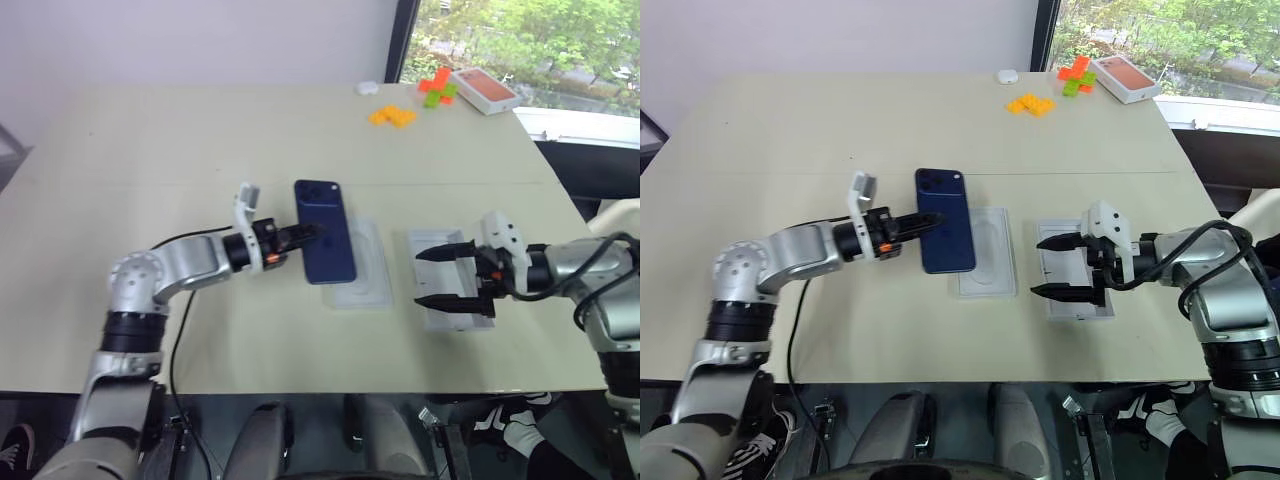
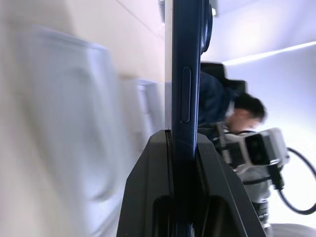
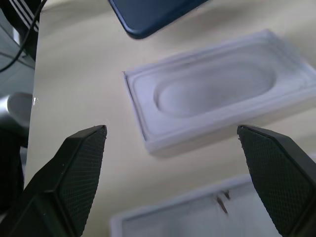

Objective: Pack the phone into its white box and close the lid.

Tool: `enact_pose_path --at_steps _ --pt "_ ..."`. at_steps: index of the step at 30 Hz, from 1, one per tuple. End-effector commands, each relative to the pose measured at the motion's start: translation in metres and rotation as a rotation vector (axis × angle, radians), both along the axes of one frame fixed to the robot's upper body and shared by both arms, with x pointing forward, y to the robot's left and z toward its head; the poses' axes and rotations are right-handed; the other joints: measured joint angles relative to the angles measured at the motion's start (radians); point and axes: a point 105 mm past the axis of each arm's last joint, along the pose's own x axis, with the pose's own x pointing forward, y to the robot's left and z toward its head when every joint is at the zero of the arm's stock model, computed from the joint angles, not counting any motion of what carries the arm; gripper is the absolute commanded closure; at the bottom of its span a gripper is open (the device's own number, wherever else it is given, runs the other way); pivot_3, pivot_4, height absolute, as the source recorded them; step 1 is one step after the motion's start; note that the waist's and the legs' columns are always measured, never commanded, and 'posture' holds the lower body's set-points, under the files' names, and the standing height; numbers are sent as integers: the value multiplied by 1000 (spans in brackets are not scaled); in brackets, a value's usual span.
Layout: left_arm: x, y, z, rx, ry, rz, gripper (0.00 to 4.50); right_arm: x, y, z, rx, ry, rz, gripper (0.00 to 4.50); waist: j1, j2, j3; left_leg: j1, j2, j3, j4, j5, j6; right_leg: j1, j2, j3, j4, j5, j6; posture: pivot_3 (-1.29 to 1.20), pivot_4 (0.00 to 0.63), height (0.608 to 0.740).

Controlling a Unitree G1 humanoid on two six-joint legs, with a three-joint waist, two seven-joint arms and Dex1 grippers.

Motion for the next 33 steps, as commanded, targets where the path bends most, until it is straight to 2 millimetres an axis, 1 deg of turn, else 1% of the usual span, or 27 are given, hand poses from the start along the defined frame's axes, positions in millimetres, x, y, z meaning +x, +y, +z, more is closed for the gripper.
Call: enact_pose_path --at_steps 1,3,5,8,12,21,23,24,27,28,29,30,31,33 --pt "9 -3 -2 0 9 15 4500 2 -6 9 -18 -86 0 68 -2 0 0 1 0 1 0 0 0 0 2 1 0 0 0 0 150 740" --pt "12 -10 -10 10 38 5 4500 3 -4 9 -19 -107 0 68 1 0 0 1 0 1 0 1 -2 0 4 2 0 0 0 0 150 740" --pt "14 -12 -17 27 60 8 4500 4 -1 13 -3 -125 -5 68 3 0 0 1 1 0 0 1 -2 0 5 2 1 0 0 0 150 740" --pt "15 -13 -18 37 60 -5 4500 5 0 14 -2 -138 -9 68 3 0 0 0 1 -1 0 1 -2 0 5 1 1 0 0 0 150 740" --pt "14 -27 -31 69 103 -49 4500 8 3 14 6 -156 -27 68 5 0 0 0 1 -1 0 1 -2 0 4 1 1 0 0 0 150 740" --pt "15 -35 -39 104 103 -60 4500 11 1 16 -12 -183 -49 68 4 0 0 0 1 -1 0 1 -2 0 4 1 1 0 0 0 150 740" --pt "17 -36 -40 97 111 -50 3516 11 1 14 -27 -189 -52 0 5 0 0 0 1 -1 0 1 -3 0 4 1 1 0 0 0 150 740" --pt "17 -36 -39 94 111 -48 3293 12 1 14 -29 -191 -52 0 4 0 0 0 1 -1 0 2 -3 0 4 1 1 0 0 0 150 740" --pt "18 -35 -39 93 108 -47 1874 13 3 14 -25 -198 -53 0 5 0 0 1 1 -1 1 2 -3 0 4 1 2 0 0 0 150 740" --pt "18 -34 -38 92 107 -47 1274 13 3 15 -24 -200 -54 0 4 0 0 1 1 -1 1 2 -3 0 4 1 2 0 0 0 150 740" --pt "19 -34 -38 91 106 -48 845 14 4 15 -24 -201 -54 0 4 0 0 1 0 -1 1 2 -3 1 4 1 2 0 0 0 150 740" --pt "19 -34 -38 93 105 -50 311 14 4 15 -25 -202 -54 0 3 0 0 1 0 -1 1 2 -3 1 4 1 2 0 0 0 150 740" --pt "18 -34 -37 93 103 -54 28 15 4 14 -26 -203 -55 0 3 0 0 2 0 -1 1 2 -3 1 4 2 3 0 0 0 150 740" --pt "17 -34 -35 96 97 -67 28 16 5 13 -28 -204 -55 0 2 0 0 3 0 -1 1 2 -3 1 4 2 4 0 0 0 150 740"
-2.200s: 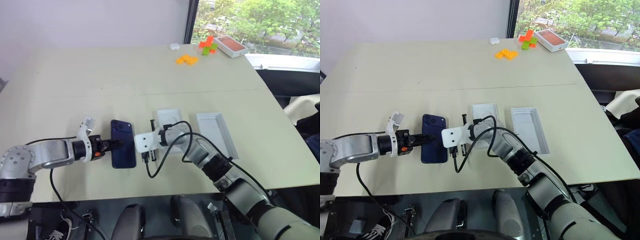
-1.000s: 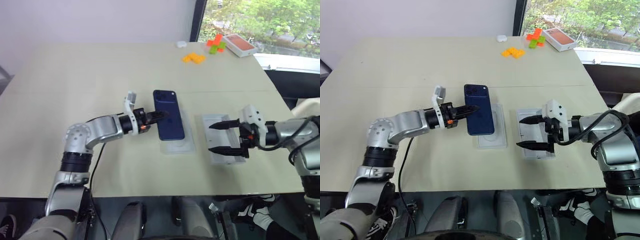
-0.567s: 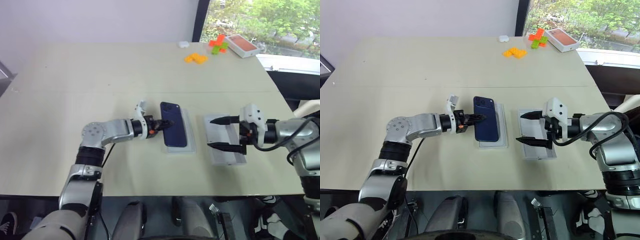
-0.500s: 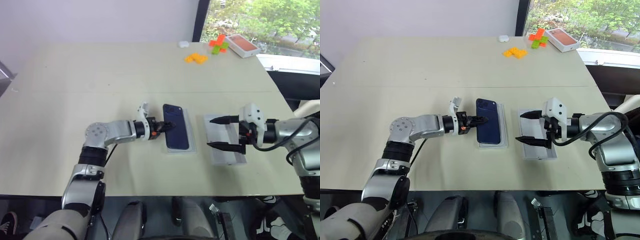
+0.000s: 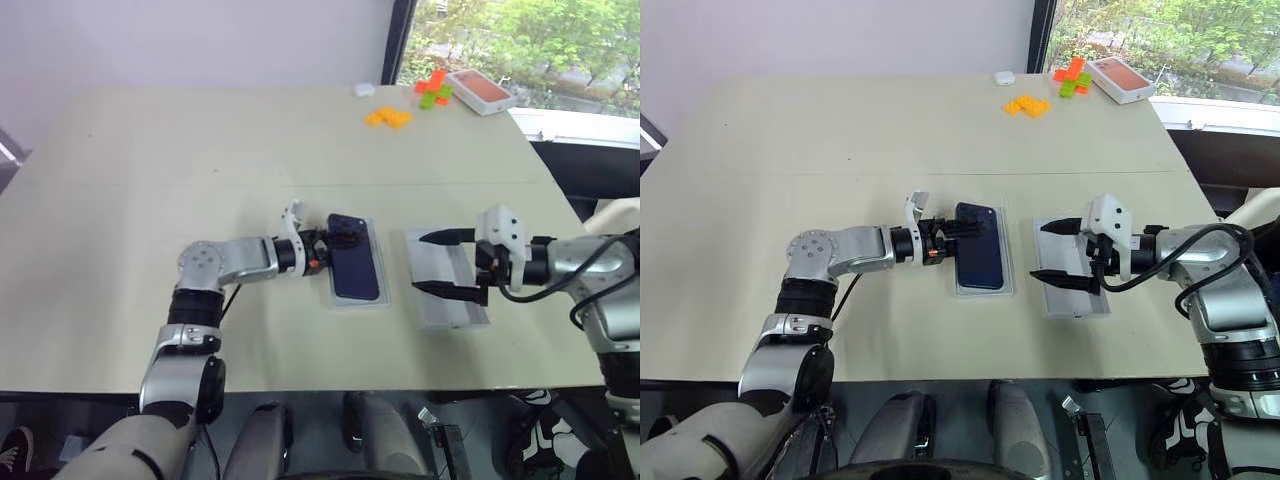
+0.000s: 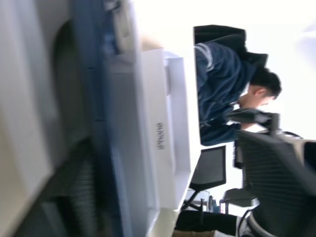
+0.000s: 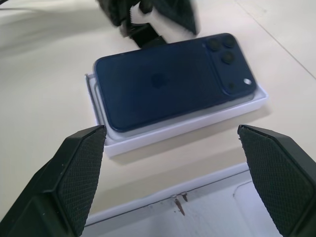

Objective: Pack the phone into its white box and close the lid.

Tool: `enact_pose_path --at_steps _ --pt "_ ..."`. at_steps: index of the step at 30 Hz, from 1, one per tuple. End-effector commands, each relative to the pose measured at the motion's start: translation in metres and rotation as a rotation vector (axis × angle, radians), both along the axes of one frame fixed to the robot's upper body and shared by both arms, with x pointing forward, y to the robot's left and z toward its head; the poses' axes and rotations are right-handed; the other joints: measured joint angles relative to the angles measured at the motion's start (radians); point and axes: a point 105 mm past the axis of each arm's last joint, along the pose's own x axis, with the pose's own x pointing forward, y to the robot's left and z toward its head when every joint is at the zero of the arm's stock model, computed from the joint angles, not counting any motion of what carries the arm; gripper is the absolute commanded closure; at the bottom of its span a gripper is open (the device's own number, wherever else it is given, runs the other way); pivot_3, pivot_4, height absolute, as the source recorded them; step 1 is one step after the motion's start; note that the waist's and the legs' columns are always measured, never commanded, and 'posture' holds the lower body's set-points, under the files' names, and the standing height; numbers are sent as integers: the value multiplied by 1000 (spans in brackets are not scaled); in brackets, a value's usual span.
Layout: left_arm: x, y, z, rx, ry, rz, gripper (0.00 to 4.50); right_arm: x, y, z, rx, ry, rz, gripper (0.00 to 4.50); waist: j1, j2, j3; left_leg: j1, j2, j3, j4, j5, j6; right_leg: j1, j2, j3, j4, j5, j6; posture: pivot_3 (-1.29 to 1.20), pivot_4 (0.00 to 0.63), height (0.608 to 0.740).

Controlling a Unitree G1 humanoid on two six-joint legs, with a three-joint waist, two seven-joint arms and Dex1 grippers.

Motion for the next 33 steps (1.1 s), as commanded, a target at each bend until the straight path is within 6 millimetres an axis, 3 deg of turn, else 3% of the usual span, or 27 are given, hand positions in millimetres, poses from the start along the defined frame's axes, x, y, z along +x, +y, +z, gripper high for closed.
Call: enact_pose_path --at_steps 1,8,12,16,25,31,33 --pt "0 4 3 19 -12 -7 28 3 3 11 -7 -58 12 0 -2 0 0 0 0 0 0 0 0 0 0 0 1 0 0 0 150 740" --pt "-7 8 15 94 -98 -67 28 7 7 12 -3 -72 20 0 -3 0 0 1 0 0 0 1 -1 0 2 0 4 0 0 0 150 740" --pt "-22 15 1 201 -123 -111 28 9 9 13 1 -73 23 0 -3 0 0 1 1 0 0 1 -1 -1 1 1 4 0 0 0 150 740" --pt "-17 30 -6 274 -146 -60 28 10 10 12 -4 -79 23 0 -2 0 0 1 2 0 0 1 -1 -1 1 1 4 0 0 0 150 740" --pt "-3 36 -3 334 -214 -21 28 14 13 14 2 -91 27 0 -7 0 0 14 1 1 -1 2 -3 10 3 1 4 -5 0 0 150 740" --pt "5 45 -1 364 -260 2 28 16 16 16 6 -97 27 0 -7 0 0 14 2 1 -2 2 -3 10 3 1 4 -4 1 0 150 740" --pt "-1 42 5 331 -275 -50 28 16 17 15 7 -99 28 0 -4 0 0 13 2 1 -2 2 -3 9 3 1 4 -3 1 0 150 740"
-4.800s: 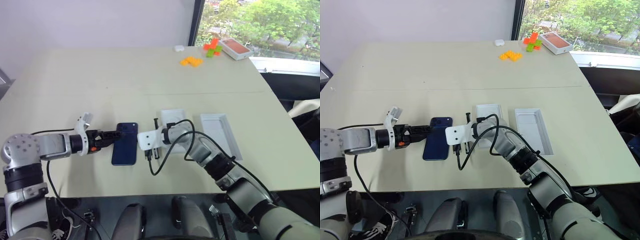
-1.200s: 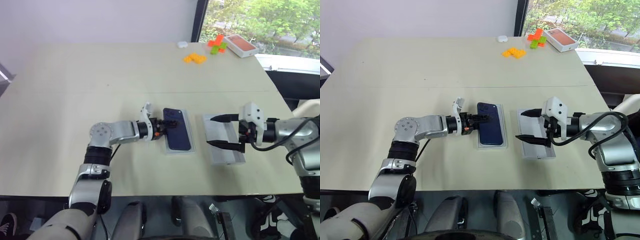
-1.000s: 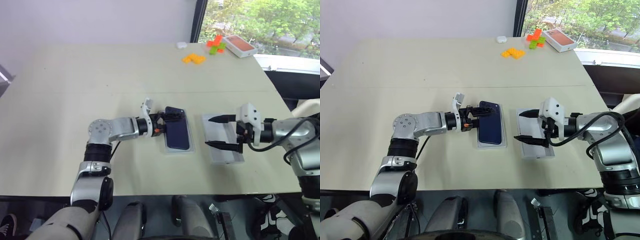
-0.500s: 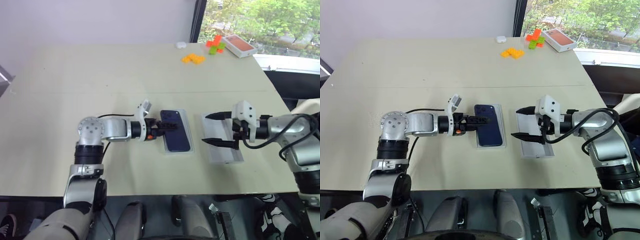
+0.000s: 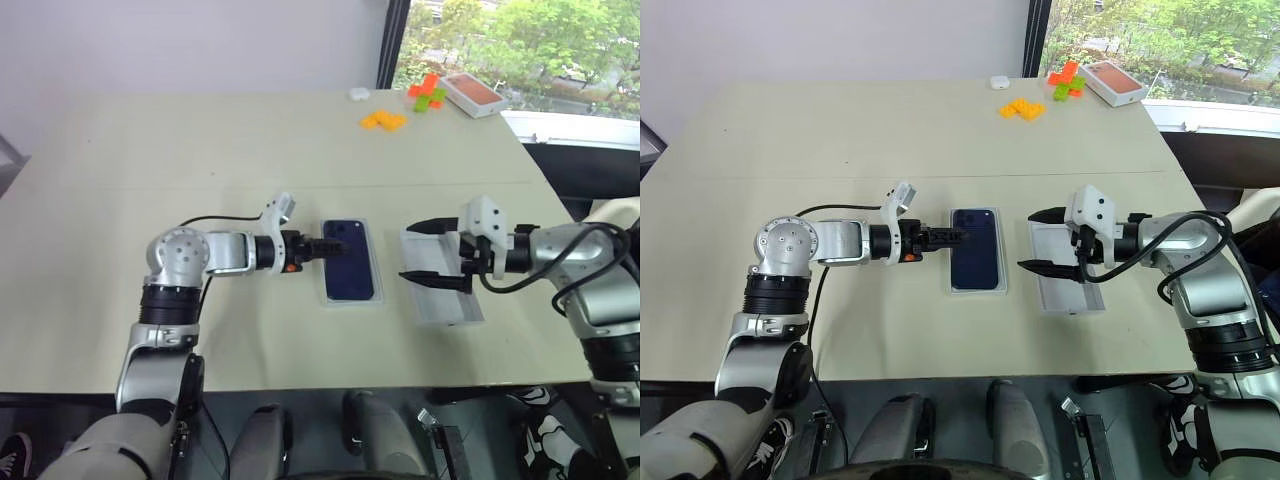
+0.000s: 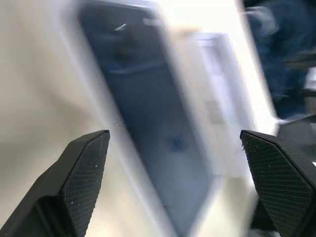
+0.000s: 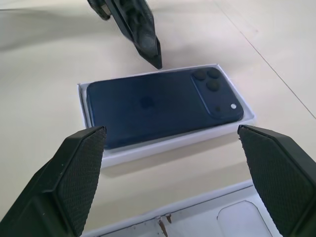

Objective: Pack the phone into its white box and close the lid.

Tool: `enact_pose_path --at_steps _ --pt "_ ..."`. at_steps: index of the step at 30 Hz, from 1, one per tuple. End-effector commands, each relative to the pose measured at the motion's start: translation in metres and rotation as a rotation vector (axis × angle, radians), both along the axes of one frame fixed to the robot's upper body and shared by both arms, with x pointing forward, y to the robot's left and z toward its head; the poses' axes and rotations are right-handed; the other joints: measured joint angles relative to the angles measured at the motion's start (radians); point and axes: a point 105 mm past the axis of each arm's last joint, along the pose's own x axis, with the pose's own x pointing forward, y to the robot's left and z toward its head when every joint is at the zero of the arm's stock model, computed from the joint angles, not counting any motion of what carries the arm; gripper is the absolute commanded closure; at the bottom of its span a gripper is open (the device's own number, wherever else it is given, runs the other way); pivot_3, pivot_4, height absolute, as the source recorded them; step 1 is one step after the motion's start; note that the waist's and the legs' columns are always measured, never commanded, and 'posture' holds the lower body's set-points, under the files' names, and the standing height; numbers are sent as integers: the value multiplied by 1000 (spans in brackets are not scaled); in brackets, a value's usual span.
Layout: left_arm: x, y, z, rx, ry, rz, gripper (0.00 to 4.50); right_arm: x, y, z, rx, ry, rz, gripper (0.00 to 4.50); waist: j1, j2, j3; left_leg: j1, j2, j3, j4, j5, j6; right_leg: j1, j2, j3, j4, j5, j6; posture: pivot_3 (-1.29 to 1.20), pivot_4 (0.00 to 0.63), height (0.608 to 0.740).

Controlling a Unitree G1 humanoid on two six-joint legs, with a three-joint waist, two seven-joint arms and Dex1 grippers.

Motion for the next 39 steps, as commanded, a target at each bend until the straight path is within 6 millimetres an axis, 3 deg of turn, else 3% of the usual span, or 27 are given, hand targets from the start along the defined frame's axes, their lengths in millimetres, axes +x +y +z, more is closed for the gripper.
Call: enact_pose_path --at_steps 1,13,15,18,23,25,34,39 --pt "-8 -6 18 -49 -53 -87 28 1 3 9 8 -43 8 0 2 0 0 -1 0 0 0 0 0 0 0 0 0 1 -2 0 150 740" --pt "-13 5 34 -56 -176 -80 28 9 21 28 106 -78 -13 0 0 0 0 -1 2 0 0 -1 2 0 0 0 0 1 -1 0 150 740" --pt "-13 11 33 -45 -207 -61 567 13 26 28 122 -84 -33 0 0 0 0 -1 2 0 0 -1 2 -1 0 0 0 1 -1 0 150 740" --pt "-12 16 33 -69 -234 -28 1834 17 36 30 176 -85 -52 854 0 0 0 0 2 0 0 -1 2 -1 -1 0 0 1 -1 0 150 740" --pt "-5 12 31 -122 -227 35 4431 13 55 18 192 -80 -40 3417 6 0 0 -2 2 -1 0 -1 2 -1 -1 0 0 1 -1 0 150 740" --pt "-10 2 24 -127 -213 13 4500 12 65 11 192 -80 -33 4447 4 0 0 -2 1 0 0 -1 2 -1 -2 0 -1 1 0 0 150 740" --pt "-22 -12 13 -113 -198 -26 4500 12 68 -4 122 -93 -51 4447 1 0 0 -1 1 0 0 -2 3 -1 -1 0 0 2 0 0 150 740" --pt "-23 -10 -5 6 -187 -44 4500 5 63 -36 -36 -63 -20 4447 1 0 0 -1 1 0 0 -2 3 -1 0 0 0 1 0 0 150 740"
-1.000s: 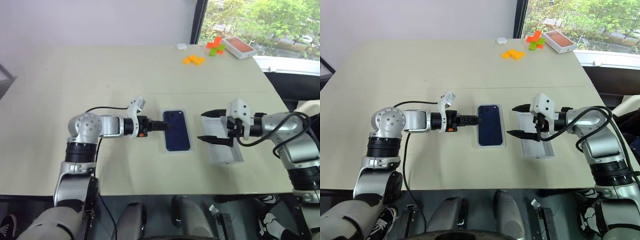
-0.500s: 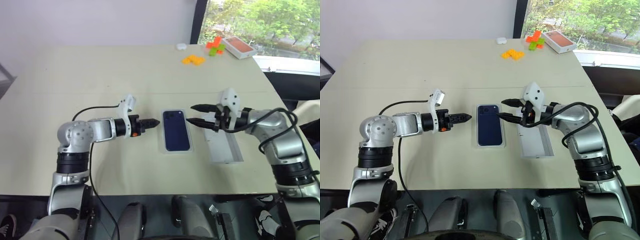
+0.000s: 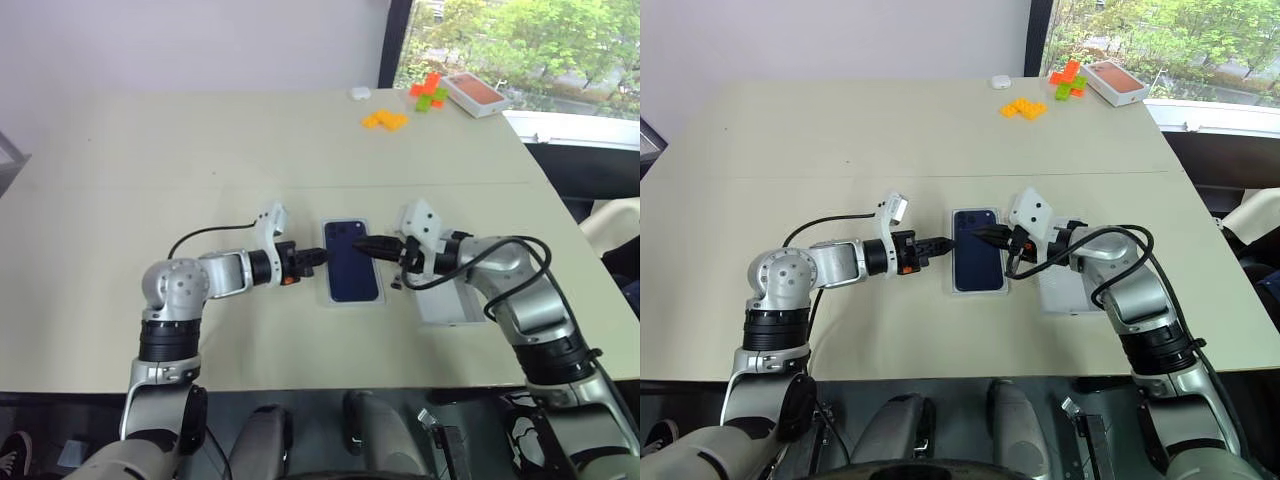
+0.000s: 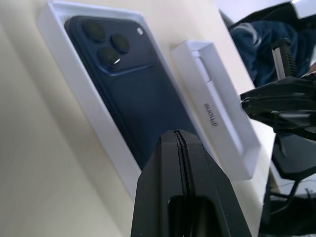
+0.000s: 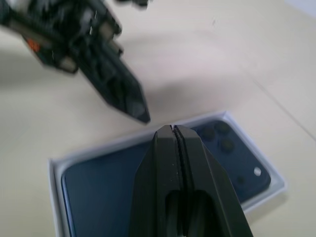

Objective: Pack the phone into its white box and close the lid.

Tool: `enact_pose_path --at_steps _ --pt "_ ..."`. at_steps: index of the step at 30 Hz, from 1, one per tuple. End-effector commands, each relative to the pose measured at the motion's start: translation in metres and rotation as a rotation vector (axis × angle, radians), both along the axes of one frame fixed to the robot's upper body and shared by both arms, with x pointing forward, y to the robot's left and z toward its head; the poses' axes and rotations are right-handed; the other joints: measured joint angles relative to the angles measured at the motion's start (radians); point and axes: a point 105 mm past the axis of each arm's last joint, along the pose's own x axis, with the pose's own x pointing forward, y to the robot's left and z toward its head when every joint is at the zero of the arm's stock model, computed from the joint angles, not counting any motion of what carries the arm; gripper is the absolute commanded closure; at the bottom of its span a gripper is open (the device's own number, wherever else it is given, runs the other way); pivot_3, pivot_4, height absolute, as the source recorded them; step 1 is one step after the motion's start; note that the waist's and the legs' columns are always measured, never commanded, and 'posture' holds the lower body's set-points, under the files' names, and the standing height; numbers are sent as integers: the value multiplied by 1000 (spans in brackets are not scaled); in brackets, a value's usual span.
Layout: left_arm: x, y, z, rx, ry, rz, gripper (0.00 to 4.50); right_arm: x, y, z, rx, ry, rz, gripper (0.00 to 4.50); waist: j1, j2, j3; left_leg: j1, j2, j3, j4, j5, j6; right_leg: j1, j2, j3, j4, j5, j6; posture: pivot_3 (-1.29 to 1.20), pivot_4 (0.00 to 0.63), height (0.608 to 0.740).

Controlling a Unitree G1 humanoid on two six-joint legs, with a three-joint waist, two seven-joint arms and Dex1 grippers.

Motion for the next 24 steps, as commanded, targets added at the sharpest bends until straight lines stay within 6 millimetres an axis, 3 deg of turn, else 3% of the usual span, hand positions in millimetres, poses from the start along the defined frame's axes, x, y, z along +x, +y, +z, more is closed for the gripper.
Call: enact_pose_path --at_steps 1,8,13,14,17,20,24 --pt "-2 2 -6 72 -31 -13 4500 -6 -2 -14 -99 0 32 4447 -2 0 0 0 0 0 0 0 0 0 0 0 0 0 0 0 150 740" --pt "-1 9 -10 108 -42 -3 4500 -2 -6 -16 -122 -18 18 4447 0 0 0 1 1 1 0 0 0 0 0 1 0 -3 2 0 150 740" --pt "1 14 7 75 -117 -13 4500 4 -4 16 1 -36 -3 4447 -2 0 0 0 1 1 0 0 0 0 0 1 0 -1 0 0 150 740" --pt "3 16 14 54 -148 -6 4250 6 -5 25 73 8 -27 4486 -2 0 0 0 1 1 0 0 0 0 0 1 0 -1 -1 0 150 740" --pt "4 20 39 -29 -231 -24 3319 -1 -8 36 109 91 -30 3694 1 0 0 0 2 0 0 0 0 0 0 1 0 -1 -1 0 150 740" --pt "0 32 54 -32 -327 -69 1865 2 -18 45 77 107 -136 2241 2 0 0 -1 1 -1 0 0 1 -1 0 0 0 -1 -2 0 150 740" --pt "-2 57 57 40 -428 -119 0 2 -29 61 117 146 -265 213 -1 0 0 -2 1 1 0 0 1 -3 -1 1 0 -1 -3 0 150 740"
